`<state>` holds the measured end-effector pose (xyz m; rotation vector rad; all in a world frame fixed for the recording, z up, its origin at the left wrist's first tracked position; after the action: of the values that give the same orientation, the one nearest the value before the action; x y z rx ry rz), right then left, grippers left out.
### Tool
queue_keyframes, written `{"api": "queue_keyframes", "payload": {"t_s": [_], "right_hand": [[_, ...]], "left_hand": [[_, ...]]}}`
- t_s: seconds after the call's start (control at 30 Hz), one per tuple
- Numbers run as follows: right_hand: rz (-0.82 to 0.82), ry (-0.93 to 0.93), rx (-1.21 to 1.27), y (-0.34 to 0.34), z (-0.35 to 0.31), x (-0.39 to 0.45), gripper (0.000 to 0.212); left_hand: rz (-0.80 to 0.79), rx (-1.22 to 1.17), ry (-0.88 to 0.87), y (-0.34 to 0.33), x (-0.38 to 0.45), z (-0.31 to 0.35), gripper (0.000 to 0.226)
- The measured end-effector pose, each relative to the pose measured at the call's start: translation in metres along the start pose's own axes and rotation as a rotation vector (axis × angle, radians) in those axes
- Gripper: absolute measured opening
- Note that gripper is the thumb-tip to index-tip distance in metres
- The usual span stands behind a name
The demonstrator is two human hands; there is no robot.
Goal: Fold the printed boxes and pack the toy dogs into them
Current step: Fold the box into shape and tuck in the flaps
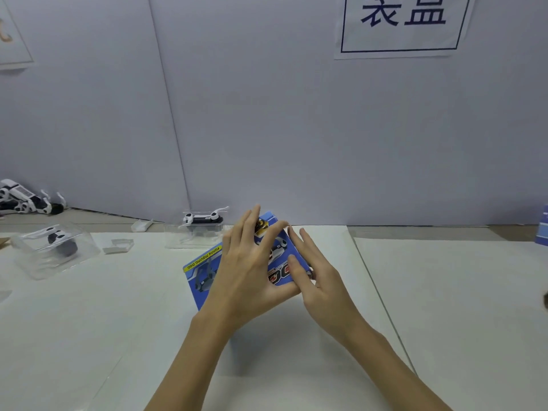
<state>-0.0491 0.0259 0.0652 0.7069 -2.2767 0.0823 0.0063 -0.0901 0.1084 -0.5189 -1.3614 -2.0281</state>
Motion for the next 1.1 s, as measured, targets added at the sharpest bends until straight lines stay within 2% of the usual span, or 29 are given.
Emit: {"api": "queue_keyframes", "payload": {"t_s": [0.07,0.13,0.17,0.23,0.3,0.37,0.4,0.47,0.5,0.57,0.63,0.7,0.77,0.87,1.0,1.1], "right_hand": [[0.108,-0.052,0.033,0.012,0.008,-0.001,0.05],[0.223,-0.075,-0.058,0.031,0.012,0.001,0.037],[0.263,-0.098,-0.119,0.041,0.015,0.001,0.033],[0.255,-0.152,-0.164,0.052,0.02,0.001,0.032],[0.101,-0.166,-0.219,0.053,0.023,0.0,0.056],[-0.09,-0.15,-0.379,0.056,0.023,-0.001,0.089],[-0.166,-0.133,-0.465,0.058,0.022,0.0,0.099],[-0.258,-0.068,-0.597,0.057,0.016,0.0,0.106],[-0.266,-0.022,-0.58,0.052,0.012,0.001,0.106],[-0.18,0.043,-0.365,0.043,0.006,0.004,0.096],[0.004,0.04,-0.261,0.047,0.005,0.006,0.076],[0.153,-0.038,-0.242,0.057,0.01,0.007,0.057],[0.231,-0.189,-0.203,0.067,0.023,0.004,0.066],[0.254,-0.393,-0.18,0.074,0.041,-0.002,0.081],[0.187,-0.433,-0.206,0.069,0.049,-0.003,0.078],[0.166,-0.43,-0.167,0.064,0.05,-0.004,0.074]], "left_hand": [[-0.109,0.125,0.041,-0.008,0.0,-0.013,0.105],[-0.288,0.204,0.148,-0.017,-0.004,-0.04,0.114],[-0.382,0.16,0.208,-0.019,-0.007,-0.054,0.113],[-0.477,-0.065,0.276,-0.018,-0.009,-0.071,0.094],[-0.398,-0.277,0.351,-0.01,-0.004,-0.082,0.072],[-0.248,-0.473,0.504,-0.002,0.002,-0.097,0.06],[-0.156,-0.56,0.6,0.001,0.003,-0.106,0.056],[-0.016,-0.71,0.781,0.003,-0.001,-0.118,0.058],[0.006,-0.778,0.842,0.001,-0.003,-0.12,0.06],[0.005,-0.866,0.907,-0.003,-0.006,-0.12,0.06],[-0.031,-0.955,0.91,-0.005,-0.006,-0.114,0.067],[-0.127,-1.014,0.856,-0.008,-0.004,-0.103,0.076],[-0.252,-1.006,0.74,-0.015,-0.003,-0.087,0.077],[-0.423,-1.016,0.618,-0.035,-0.008,-0.066,0.065],[-0.403,-1.049,0.602,-0.046,-0.013,-0.058,0.057],[-0.391,-1.115,0.639,-0.054,-0.016,-0.061,0.062]]}}
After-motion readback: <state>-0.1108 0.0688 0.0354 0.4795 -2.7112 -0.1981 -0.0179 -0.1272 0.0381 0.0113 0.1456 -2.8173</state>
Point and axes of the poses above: each hand's wrist, its own x-axis towards the middle knuckle, its own y-axis out of the back of the hand, z = x × y, the point moved 7 cm from there along x, towards the middle knuckle, and after that the axes turned 15 degrees about y, right-handed, at the moved point
